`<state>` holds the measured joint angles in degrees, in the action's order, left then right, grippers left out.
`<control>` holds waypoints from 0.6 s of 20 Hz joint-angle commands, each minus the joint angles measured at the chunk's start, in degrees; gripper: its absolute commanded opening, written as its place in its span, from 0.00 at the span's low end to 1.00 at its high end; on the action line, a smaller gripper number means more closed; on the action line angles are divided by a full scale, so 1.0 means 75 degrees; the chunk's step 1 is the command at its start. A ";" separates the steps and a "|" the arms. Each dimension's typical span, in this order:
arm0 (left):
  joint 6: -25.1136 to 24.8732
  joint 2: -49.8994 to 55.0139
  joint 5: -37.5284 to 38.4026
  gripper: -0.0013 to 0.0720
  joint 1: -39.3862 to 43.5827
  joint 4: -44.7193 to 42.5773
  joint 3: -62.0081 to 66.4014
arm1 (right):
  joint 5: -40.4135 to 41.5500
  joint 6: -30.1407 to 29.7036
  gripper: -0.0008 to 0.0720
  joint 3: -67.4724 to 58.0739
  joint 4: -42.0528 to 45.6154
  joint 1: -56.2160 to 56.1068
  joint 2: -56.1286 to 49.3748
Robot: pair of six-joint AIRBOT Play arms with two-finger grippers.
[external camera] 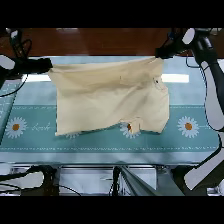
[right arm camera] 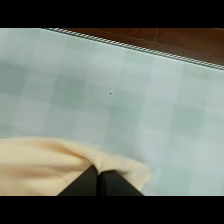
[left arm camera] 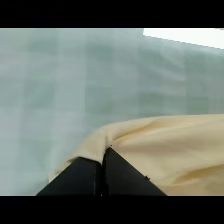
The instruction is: Fold the shirts.
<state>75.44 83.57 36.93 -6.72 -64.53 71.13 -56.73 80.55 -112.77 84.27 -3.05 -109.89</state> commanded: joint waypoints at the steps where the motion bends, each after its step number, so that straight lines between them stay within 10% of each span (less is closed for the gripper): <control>1: -0.0003 0.0752 -0.0411 0.05 0.0102 -0.0061 0.0000 | 0.0883 0.0000 0.04 -0.0009 0.0085 0.0003 -0.0513; 7: -0.0003 0.0985 -0.0755 0.05 0.0216 -0.0061 0.0003 | 0.0962 0.0003 0.04 -0.0009 0.0032 0.0099 -0.0600; 12: 0.0455 0.0452 0.2731 0.05 0.0201 -0.0090 0.0061 | -0.2544 0.0213 0.04 -0.0009 0.0219 0.0434 -0.0399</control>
<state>76.25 88.66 42.04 -5.21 -65.17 71.29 -62.30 80.95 -112.79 85.25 -1.13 -113.49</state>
